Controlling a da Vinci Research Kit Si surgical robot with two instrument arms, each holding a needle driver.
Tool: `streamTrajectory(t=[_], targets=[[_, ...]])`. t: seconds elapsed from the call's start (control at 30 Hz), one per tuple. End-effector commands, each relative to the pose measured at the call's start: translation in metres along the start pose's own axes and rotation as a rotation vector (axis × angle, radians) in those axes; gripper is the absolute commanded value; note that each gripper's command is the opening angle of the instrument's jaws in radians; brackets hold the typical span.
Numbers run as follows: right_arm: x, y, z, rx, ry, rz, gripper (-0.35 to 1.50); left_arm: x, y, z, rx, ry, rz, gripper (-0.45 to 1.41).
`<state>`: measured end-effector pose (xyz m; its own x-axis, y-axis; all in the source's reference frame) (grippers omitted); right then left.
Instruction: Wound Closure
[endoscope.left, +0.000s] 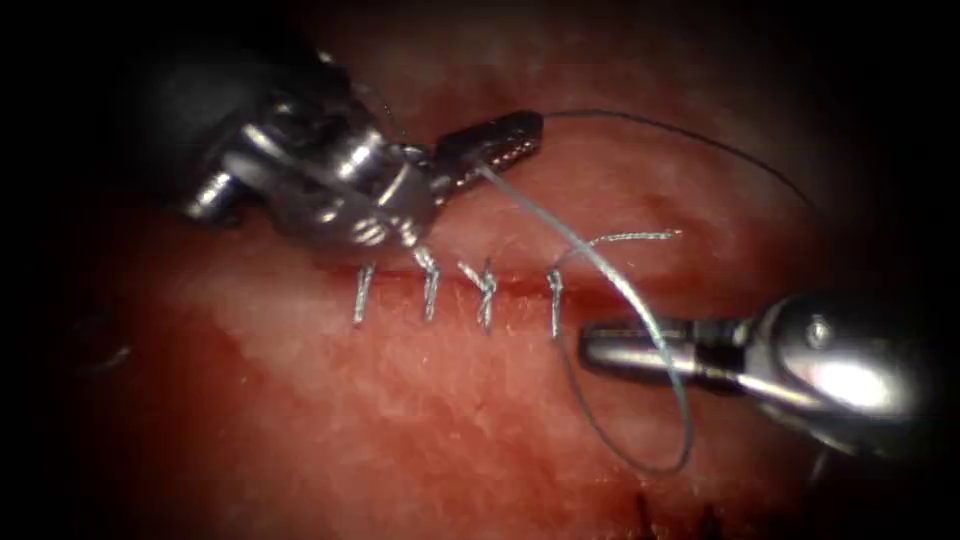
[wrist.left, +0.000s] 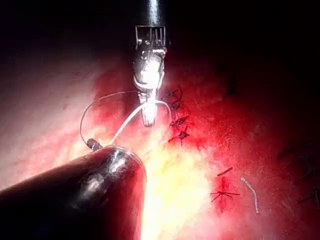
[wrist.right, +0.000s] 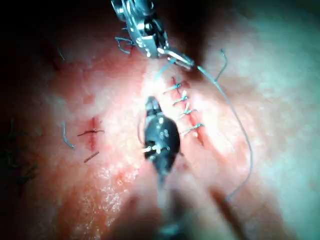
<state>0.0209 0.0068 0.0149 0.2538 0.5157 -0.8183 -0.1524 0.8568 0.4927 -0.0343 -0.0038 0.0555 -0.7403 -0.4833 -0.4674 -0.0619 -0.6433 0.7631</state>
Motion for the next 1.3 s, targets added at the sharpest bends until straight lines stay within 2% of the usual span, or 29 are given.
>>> streamTrajectory(t=[0.03, 0.17, 0.33, 0.47, 0.63, 0.83, 0.97, 1.1, 1.3], targets=[[-0.0011, -0.0012, 0.0019, 0.018, -0.003, -0.002, -0.27, 0.0005, 0.0012, 0.0004, -0.003, -0.006, -0.007, -0.45], [-0.0017, -0.0022, 0.0036, 0.077, 0.024, -0.015, -0.33, 0.0003, 0.0023, 0.0021, -0.007, -0.025, -0.009, -0.45], [-0.0013, -0.0026, 0.0042, 0.105, 0.174, 0.01, -0.35, -0.0003, 0.0047, 0.0038, -0.013, -0.042, 0.007, -0.45], [-0.001, -0.0027, 0.0048, 0.071, 0.302, 0.043, -0.35, -0.0012, 0.0075, 0.0045, -0.015, -0.05, 0.021, -0.45], [-0.0007, -0.0025, 0.0058, 0.032, 0.412, 0.087, -0.35, -0.0019, 0.0102, 0.0049, -0.014, -0.058, 0.01, -0.45], [-0.0002, -0.0019, 0.0058, -0.04, 0.486, 0.104, -0.35, -0.0018, 0.0114, 0.0042, -0.016, -0.06, -0.015, -0.45], [-0.0004, -0.0014, 0.0055, -0.112, 0.499, 0.128, -0.35, -0.0013, 0.0115, 0.0033, -0.017, -0.062, -0.021, -0.45], [-0.0008, -0.0008, 0.0049, -0.206, 0.501, 0.192, -0.13, -0.0006, 0.0117, 0.0023, -0.017, -0.068, -0.02, -0.45], [-0.0014, -0.0002, 0.0035, -0.339, 0.525, 0.334, -0.15, -0.0001, 0.0118, 0.0009, -0.018, -0.073, -0.025, -0.45]])
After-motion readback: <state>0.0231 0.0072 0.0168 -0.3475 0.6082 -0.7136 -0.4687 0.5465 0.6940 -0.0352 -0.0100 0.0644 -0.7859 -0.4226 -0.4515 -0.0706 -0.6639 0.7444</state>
